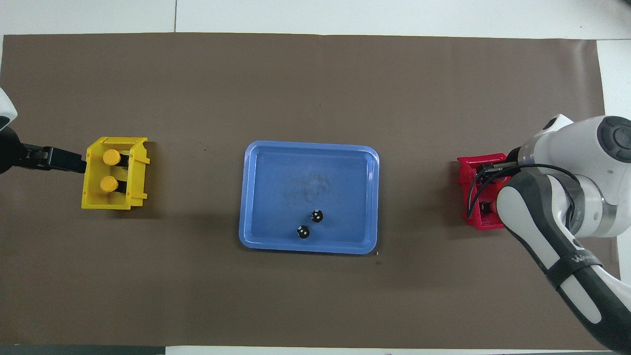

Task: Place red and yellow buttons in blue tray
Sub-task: 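Reach the right gripper down to a red button in the red holder, then lift the red button and carry it over the blue tray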

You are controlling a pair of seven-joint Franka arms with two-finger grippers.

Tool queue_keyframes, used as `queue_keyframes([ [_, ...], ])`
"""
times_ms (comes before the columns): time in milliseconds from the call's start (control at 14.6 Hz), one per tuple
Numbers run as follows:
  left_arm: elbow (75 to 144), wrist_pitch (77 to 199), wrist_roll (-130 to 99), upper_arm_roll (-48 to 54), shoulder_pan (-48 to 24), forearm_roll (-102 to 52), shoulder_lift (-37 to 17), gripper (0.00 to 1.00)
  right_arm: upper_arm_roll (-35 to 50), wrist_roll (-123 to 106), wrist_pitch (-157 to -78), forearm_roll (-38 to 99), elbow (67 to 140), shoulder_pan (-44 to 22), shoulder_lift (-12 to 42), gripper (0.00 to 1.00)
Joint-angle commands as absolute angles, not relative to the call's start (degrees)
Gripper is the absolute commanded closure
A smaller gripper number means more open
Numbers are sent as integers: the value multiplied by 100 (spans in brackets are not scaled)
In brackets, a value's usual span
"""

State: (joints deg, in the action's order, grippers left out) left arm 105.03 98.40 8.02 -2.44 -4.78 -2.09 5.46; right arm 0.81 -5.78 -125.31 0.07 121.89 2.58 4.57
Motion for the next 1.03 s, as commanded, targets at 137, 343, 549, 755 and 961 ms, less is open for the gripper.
queue_keyframes([
  [137, 10696, 9835, 773, -281, -475, -281, 738, 0, 105, -660, -10445, 26, 10155, 72, 738, 80],
  [343, 10696, 9791, 747, -273, -501, -237, 738, 0, 114, 189, -9932, 123, 9046, -568, 1229, 80],
  [549, 10705, 9852, 782, -281, -475, -229, 729, 0, 114, 1927, -10823, 500, 9000, -1569, 1414, 91],
  [755, 10696, 9888, 765, -299, -431, -229, 729, 0, 105, 3179, -11450, 528, 8974, -2537, 1888, 90],
  [961, 10696, 9888, 730, -299, -431, -229, 729, 0, 105, 3296, -11881, 405, 9385, -2864, 2013, 86],
])
